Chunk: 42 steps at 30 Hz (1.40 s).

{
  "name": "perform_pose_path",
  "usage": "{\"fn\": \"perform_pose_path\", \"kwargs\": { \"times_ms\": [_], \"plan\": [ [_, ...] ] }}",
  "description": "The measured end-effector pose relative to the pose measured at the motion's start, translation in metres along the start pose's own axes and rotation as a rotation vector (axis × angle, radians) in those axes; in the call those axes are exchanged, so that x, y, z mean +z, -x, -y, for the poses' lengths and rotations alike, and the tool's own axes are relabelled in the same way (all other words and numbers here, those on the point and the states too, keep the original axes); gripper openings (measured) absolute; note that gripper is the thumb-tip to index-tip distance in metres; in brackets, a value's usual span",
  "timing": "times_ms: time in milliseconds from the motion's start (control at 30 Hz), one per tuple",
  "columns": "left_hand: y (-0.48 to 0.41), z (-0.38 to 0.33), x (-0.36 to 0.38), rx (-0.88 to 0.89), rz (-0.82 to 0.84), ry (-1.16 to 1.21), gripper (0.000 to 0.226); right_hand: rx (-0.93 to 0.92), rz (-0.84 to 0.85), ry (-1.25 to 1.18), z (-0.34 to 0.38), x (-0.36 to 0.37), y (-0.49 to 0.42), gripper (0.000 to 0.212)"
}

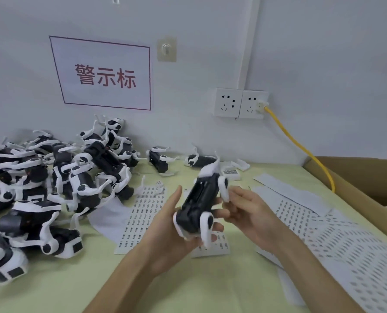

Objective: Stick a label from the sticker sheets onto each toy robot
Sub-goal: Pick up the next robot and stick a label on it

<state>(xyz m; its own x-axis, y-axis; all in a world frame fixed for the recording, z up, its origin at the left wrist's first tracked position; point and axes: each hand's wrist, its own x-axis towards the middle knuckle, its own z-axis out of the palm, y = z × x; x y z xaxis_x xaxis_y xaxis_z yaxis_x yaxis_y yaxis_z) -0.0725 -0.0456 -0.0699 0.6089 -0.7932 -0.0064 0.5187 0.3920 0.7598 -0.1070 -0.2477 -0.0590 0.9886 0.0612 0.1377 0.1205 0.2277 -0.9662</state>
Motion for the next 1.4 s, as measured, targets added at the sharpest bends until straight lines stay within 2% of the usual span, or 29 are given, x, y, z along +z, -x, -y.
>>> {"fn": "perform_pose_path", "kwargs": {
  "times_ms": [133,267,300,433,467,567,767,867,1000,1167,1300,1400],
  "plan": [
    [0.0,0.006,-0.001,0.007,0.05,-0.127,0.06,-0.001,-0.074,0.085,-0.004,0.005,0.005,0.018],
    [-0.002,0.012,0.002,0.111,-0.01,-0.287,0.05,-0.15,-0.482,0.372,-0.004,0.016,0.008,0.018],
    [-0.003,0.013,0.002,0.151,-0.03,-0.318,0.047,-0.197,-0.502,0.362,-0.002,0.02,0.011,0.018],
    [-0.005,0.016,0.001,0.237,-0.076,-0.348,0.046,-0.235,-0.19,0.352,-0.002,0.037,0.018,0.043],
    [-0.004,0.016,0.0,0.237,-0.086,-0.372,0.048,-0.244,-0.16,0.389,-0.004,0.042,0.019,0.045],
    [-0.004,0.017,-0.002,0.235,-0.098,-0.478,0.047,-0.283,-0.282,0.471,-0.009,0.049,0.018,0.045],
    [-0.005,0.024,0.008,0.266,-0.17,-0.571,0.042,-0.263,-0.476,0.378,-0.009,0.05,0.017,0.028],
    [-0.005,0.026,0.01,0.268,-0.142,-0.549,0.041,-0.235,-0.507,0.362,-0.009,0.052,0.016,0.032],
    [-0.002,0.023,0.006,0.233,-0.087,-0.497,0.044,-0.086,-0.396,0.06,-0.003,0.049,0.019,0.039],
    [-0.001,0.018,-0.002,0.209,-0.063,-0.485,0.052,-0.005,-0.241,-0.052,0.002,0.041,0.018,0.043],
    [-0.002,0.015,-0.005,0.223,-0.085,-0.423,0.051,-0.041,-0.1,0.005,0.0,0.034,0.017,0.039],
    [-0.002,0.012,-0.002,0.223,-0.086,-0.333,0.052,-0.058,-0.077,0.081,-0.002,0.032,0.016,0.041]
  ]
}}
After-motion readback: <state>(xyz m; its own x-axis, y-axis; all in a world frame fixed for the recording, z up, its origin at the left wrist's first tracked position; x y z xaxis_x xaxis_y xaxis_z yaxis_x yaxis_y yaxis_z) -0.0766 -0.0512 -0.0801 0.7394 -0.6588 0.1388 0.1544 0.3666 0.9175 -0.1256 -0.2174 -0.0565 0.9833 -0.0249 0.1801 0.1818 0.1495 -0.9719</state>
